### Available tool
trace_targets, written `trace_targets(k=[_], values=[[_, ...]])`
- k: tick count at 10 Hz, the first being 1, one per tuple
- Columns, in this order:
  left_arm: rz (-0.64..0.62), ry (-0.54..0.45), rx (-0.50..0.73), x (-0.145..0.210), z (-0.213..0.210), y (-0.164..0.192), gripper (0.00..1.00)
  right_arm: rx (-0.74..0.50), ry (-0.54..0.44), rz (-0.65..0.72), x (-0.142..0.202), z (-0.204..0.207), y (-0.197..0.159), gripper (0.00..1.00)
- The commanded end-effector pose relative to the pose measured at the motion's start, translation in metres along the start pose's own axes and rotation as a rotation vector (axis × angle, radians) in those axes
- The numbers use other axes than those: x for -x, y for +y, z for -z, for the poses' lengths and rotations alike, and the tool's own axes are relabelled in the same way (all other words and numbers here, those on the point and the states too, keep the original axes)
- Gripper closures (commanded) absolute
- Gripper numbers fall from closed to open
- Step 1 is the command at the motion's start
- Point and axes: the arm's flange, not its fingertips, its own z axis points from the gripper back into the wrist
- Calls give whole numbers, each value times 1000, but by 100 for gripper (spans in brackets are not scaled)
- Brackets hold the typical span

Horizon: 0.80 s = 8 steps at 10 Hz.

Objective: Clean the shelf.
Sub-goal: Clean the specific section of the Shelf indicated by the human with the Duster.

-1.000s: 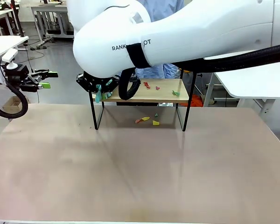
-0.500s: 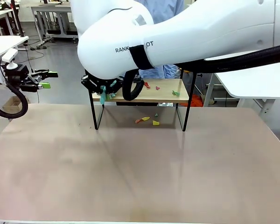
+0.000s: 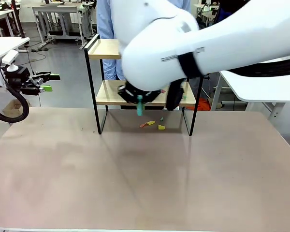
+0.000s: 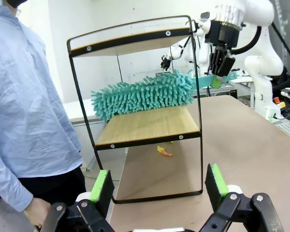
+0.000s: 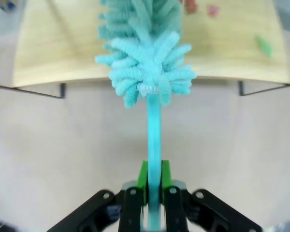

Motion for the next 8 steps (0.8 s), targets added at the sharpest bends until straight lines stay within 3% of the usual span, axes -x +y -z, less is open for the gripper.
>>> trace_targets(k=[1, 4, 6, 8], values=[[8, 7, 7, -2, 0, -2, 0, -36, 41, -5, 16, 9, -58, 87], [8, 7, 7, -2, 0, -2, 0, -35, 91, 35, 29, 24, -129, 87], [8, 7, 7, -2, 0, -2, 0, -51, 58, 68, 34, 14, -175, 87], [8, 7, 7, -2, 0, -2, 0, -139, -46, 78, 38, -12, -183, 87]])
